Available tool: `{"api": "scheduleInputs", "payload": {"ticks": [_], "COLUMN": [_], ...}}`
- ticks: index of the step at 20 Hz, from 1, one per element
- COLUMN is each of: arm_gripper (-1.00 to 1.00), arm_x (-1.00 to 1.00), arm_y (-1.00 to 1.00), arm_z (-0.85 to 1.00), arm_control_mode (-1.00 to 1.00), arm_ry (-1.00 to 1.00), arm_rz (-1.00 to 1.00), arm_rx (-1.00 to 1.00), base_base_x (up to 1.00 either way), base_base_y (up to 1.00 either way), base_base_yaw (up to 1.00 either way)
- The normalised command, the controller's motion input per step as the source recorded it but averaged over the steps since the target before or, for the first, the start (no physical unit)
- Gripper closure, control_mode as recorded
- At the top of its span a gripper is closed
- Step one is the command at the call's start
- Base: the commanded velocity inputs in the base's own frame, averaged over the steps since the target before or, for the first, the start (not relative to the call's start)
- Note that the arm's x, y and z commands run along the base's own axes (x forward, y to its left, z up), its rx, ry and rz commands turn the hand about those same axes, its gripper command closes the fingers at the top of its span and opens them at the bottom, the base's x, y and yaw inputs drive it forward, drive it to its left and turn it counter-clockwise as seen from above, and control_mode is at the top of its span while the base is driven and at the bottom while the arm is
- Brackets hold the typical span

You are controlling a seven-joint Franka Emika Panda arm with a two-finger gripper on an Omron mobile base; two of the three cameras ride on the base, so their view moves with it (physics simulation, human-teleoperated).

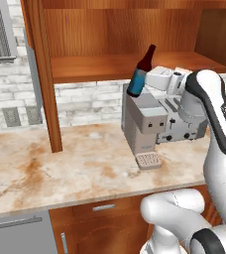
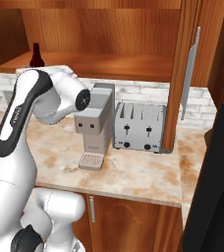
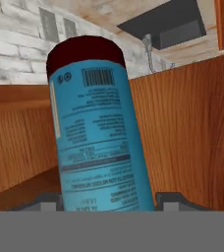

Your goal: Open the cabinet directly in front. Then move the beer and the cup to the dining counter with the candle on it.

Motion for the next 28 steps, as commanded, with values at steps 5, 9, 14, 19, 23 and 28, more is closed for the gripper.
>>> {"api": "scheduleInputs", "payload": {"ticks": [5,9,14,19,23,28], "arm_gripper": [1.00,1.00,1.00,1.00,1.00,1.00], "arm_x": [-1.00,-0.59,-0.10,-0.19,0.00,0.00], "arm_y": [-0.05,0.40,0.00,0.01,0.00,0.00], "arm_z": [0.30,0.06,0.00,-0.02,0.00,0.00], "arm_control_mode": [-1.00,-1.00,-1.00,1.00,1.00,1.00], "arm_ry": [0.09,-0.03,0.00,0.01,0.00,0.00], "arm_rz": [-0.15,-0.10,0.00,0.00,0.00,0.00], "arm_rx": [-0.04,-0.16,0.00,0.00,0.00,0.00], "base_base_x": [0.00,0.00,0.00,-0.80,-1.00,-0.99], "base_base_y": [0.00,0.00,0.00,0.01,0.09,0.03], "base_base_yaw": [0.00,0.00,0.00,0.05,0.16,0.43]}}
